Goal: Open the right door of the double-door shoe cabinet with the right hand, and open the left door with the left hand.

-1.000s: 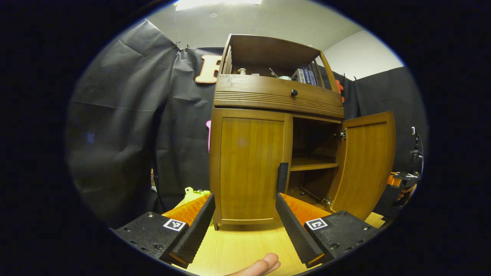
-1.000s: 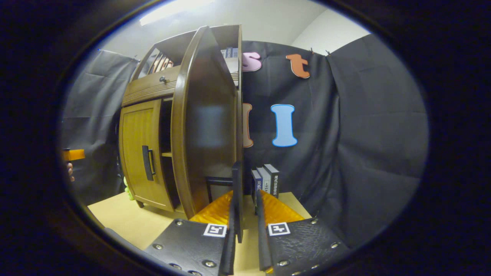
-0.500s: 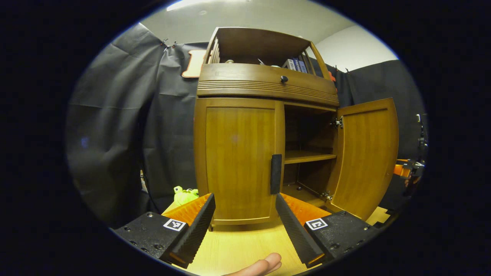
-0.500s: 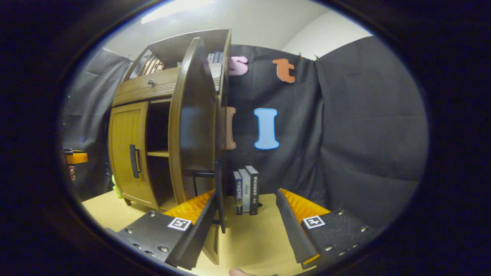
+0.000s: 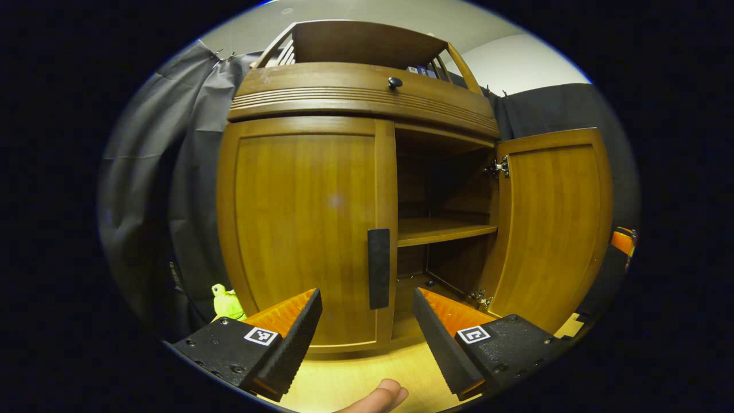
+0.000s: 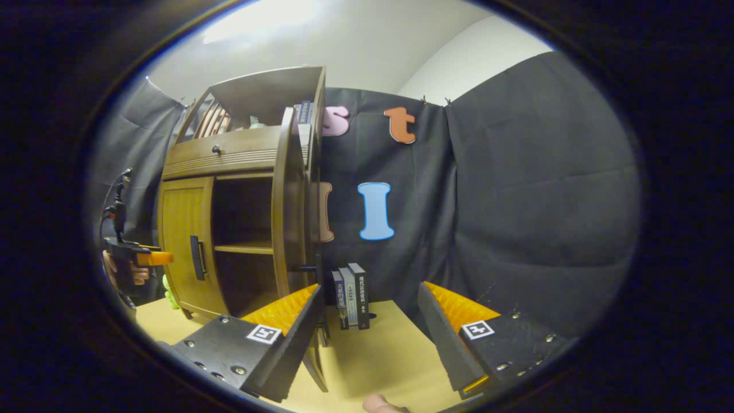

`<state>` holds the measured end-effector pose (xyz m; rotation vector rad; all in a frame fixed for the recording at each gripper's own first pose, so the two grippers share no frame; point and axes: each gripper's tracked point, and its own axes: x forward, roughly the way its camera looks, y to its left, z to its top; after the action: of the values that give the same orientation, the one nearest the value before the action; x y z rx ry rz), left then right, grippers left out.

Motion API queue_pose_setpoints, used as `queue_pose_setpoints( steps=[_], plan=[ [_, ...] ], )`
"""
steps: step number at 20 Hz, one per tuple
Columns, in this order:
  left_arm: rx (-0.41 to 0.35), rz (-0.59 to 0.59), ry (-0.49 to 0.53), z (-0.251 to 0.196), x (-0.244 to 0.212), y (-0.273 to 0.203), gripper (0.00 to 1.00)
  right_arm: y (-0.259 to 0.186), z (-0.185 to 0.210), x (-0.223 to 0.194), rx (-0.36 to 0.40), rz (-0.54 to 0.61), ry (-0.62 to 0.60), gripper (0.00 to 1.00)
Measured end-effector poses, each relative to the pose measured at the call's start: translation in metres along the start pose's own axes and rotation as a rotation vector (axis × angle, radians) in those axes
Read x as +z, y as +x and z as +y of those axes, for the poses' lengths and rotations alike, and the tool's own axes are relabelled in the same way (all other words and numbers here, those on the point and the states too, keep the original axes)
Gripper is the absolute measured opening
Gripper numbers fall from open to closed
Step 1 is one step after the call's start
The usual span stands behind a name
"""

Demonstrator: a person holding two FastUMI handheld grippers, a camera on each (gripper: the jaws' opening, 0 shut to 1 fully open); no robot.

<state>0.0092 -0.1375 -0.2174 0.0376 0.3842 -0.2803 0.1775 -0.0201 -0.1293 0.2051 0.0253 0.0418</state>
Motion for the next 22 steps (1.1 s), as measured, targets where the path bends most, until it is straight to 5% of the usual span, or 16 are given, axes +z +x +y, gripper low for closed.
queue_pose_setpoints(
  steps=[9,11,15,22],
  plan=[
    [0.006,-0.013,0.023,-0.015,-0.003,0.086,0.94,-0.024,0.008,0.004,-0.042,-0.044,0.015,0.99],
    [0.031,0.023,0.057,-0.006,-0.013,0.099,0.77,-0.029,0.009,0.007,-0.064,-0.048,0.045,1.00],
    [-0.004,0.049,-0.035,-0.006,-0.016,0.094,0.31,-0.047,0.009,0.013,-0.088,-0.066,0.058,0.98],
    [-0.027,0.063,-0.030,-0.009,-0.012,0.089,0.31,-0.068,0.016,0.019,-0.076,-0.063,0.076,0.98]
  ],
)
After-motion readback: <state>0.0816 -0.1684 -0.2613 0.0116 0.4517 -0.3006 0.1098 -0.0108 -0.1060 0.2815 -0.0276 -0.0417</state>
